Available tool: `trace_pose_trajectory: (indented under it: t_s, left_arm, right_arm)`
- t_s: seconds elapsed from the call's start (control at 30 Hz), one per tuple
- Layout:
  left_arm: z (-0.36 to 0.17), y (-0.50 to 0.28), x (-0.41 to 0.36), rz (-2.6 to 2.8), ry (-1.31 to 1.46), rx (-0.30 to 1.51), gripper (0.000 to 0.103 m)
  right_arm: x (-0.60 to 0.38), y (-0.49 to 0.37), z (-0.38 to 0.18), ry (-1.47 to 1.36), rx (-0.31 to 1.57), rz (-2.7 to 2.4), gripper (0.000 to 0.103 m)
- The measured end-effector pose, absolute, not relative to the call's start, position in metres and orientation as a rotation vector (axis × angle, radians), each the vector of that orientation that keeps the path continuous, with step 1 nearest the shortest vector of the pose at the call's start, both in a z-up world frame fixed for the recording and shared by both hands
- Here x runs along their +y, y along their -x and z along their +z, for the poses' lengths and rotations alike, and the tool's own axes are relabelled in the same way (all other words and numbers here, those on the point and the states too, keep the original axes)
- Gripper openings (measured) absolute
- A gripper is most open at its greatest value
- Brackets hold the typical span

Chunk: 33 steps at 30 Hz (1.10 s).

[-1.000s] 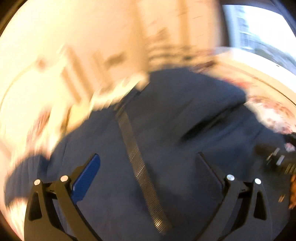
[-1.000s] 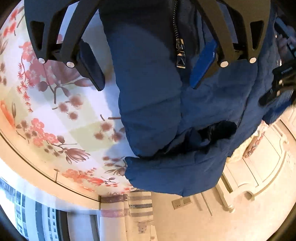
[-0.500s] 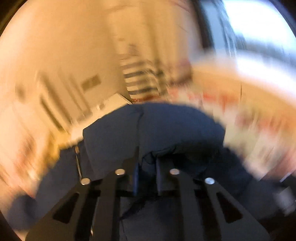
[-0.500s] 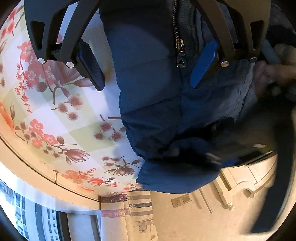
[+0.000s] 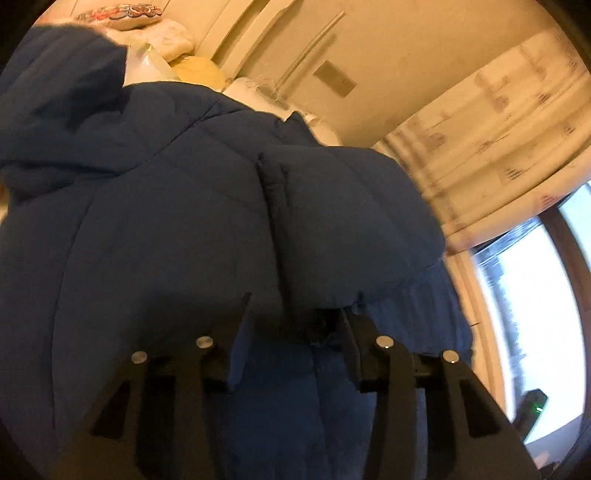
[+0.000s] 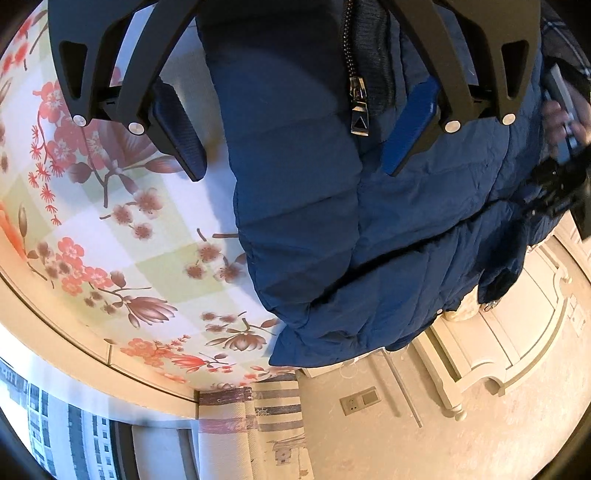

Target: Fold large clothes

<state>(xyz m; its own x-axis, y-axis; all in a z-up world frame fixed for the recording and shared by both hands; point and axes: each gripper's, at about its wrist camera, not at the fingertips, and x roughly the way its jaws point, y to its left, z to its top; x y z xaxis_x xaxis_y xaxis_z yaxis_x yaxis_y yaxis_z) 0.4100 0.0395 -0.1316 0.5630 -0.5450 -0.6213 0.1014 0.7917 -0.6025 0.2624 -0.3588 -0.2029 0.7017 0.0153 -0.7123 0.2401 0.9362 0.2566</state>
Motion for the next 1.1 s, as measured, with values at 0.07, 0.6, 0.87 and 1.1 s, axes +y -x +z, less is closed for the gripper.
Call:
trace_pose_trajectory:
  t_s: [0.07, 0.6, 0.87, 1.1]
  left_arm:
    - [-0.119, -0.407, 0.034, -0.331, 0.456, 0.875, 0.067]
    - [-0.079, -0.392, -0.104, -0.282, -0.422, 0.688, 0.023]
    - [-0.079, -0.393, 0.054, -0.399, 0.673, 0.677, 0.015]
    - [-0.129, -0.382, 0.124, -0.328, 0.984, 0.780, 0.081]
  right_arm:
    - [-0.359, -0.263, -0.203, -0.345, 0.788, -0.128, 0.092]
    - [-0.360, -0.262, -0.203, -0.353, 0.783, -0.123, 0.093]
    - [-0.361, -0.262, -0.203, -0.366, 0.776, -0.114, 0.094]
    - [-0.361, -0.262, -0.203, -0.367, 0.776, -0.112, 0.094]
